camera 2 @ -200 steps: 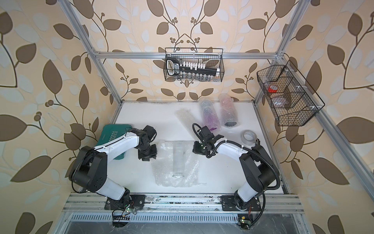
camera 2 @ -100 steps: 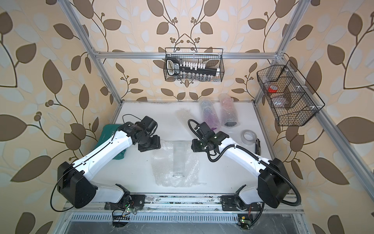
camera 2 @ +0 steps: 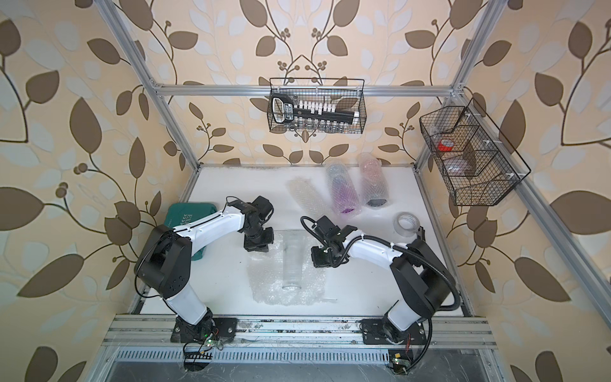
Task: Unwrap the vase from the bubble wrap
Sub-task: Adjust the bubble wrap at the center of the board.
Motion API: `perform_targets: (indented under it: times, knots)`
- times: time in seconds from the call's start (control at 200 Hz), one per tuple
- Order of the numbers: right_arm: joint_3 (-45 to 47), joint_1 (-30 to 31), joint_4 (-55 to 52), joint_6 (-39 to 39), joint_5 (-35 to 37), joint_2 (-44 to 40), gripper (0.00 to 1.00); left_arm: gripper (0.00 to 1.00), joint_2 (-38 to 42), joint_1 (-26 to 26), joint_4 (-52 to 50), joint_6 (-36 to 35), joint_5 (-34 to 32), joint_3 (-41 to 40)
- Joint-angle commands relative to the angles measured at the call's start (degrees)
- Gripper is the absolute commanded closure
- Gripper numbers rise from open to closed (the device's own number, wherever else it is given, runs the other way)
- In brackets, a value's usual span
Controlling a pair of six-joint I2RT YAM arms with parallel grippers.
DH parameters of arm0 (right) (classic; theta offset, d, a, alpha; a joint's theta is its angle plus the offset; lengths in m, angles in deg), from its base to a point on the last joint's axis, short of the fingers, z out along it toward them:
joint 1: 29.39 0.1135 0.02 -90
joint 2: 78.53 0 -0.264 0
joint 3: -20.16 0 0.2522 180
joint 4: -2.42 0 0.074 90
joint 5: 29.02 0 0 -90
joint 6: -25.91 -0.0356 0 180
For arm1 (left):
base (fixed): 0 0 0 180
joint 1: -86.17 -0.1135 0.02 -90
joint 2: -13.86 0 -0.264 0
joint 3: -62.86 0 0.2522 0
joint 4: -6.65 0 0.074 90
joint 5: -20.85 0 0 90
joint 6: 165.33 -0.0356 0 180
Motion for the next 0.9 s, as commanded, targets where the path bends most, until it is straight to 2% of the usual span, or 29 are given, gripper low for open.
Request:
perform_targets:
  times: [0.0,0.295,0.53,0.71,0.84,0.895]
  knots:
    - [-5.37,0.08,2.07,-0.09,0.29,5.11,0.84,0.97,3.10,-0.06,0.36,1.29,0.54,-5.58]
    - [-20.21,0.17,1.49,2.66,-2.55,19.15,0.85,1.00,8.80,-0.06,2.71,4.39,2.58,-15.45]
    - [-35.07,0.24,-0.28,3.14,-5.65,31.07,0.85,1.00,12.18,0.02,7.88,8.83,7.74,-22.62]
    - [-48.93,1.69,-3.60,4.19,-6.47,38.78,0.86,1.00,14.41,1.34,10.49,12.58,10.86,-24.95]
    - [-56.10,1.94,-4.23,3.48,-7.65,42.33,0.85,1.00,14.48,3.48,10.87,14.83,12.13,-24.96]
    - [-58.00,1.95,-4.34,3.48,-8.02,42.92,0.85,1.00,16.79,3.99,10.58,15.08,12.63,-24.86]
